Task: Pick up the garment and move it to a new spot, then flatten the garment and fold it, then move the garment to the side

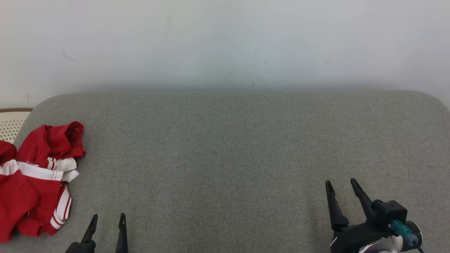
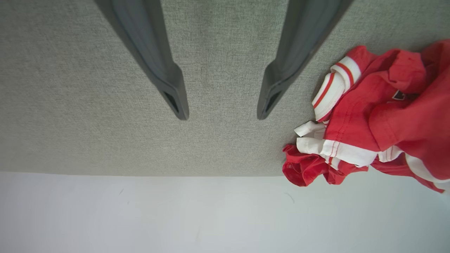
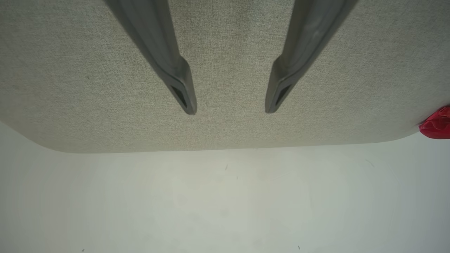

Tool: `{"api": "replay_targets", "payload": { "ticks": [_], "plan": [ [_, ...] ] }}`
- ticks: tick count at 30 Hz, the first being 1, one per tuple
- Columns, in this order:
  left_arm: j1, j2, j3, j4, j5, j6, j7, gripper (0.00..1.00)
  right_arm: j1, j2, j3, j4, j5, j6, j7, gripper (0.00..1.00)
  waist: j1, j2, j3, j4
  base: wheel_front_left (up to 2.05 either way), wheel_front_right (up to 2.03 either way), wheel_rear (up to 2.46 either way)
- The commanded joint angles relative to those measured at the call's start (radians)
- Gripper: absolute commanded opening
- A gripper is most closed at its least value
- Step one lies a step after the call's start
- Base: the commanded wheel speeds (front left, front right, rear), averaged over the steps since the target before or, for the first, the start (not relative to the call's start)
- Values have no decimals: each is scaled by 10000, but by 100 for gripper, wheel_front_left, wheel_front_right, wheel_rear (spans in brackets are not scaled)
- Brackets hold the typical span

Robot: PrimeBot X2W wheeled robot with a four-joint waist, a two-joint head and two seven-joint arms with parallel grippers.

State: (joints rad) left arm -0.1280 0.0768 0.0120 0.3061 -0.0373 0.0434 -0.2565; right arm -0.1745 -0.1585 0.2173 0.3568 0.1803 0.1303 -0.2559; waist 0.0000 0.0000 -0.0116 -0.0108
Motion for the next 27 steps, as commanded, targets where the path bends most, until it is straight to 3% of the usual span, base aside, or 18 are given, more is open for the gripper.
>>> {"api": "replay_targets", "payload": {
  "ticks": [1,16,27],
  "plan": [
    [-96,56,-8,23,237,51,-87,100,32,34,-64,30,-233,7,-94,100,0,0,-6,4,0,0,0],
    [-26,8,82,14,256,91,-111,100,154,151,-202,-21,-362,7,-108,100,0,0,11,159,0,0,0],
    [59,49,401,9,168,191,-111,100,41,238,50,-137,-373,7,-106,100,0,0,254,1556,0,0,0]
  ]
}}
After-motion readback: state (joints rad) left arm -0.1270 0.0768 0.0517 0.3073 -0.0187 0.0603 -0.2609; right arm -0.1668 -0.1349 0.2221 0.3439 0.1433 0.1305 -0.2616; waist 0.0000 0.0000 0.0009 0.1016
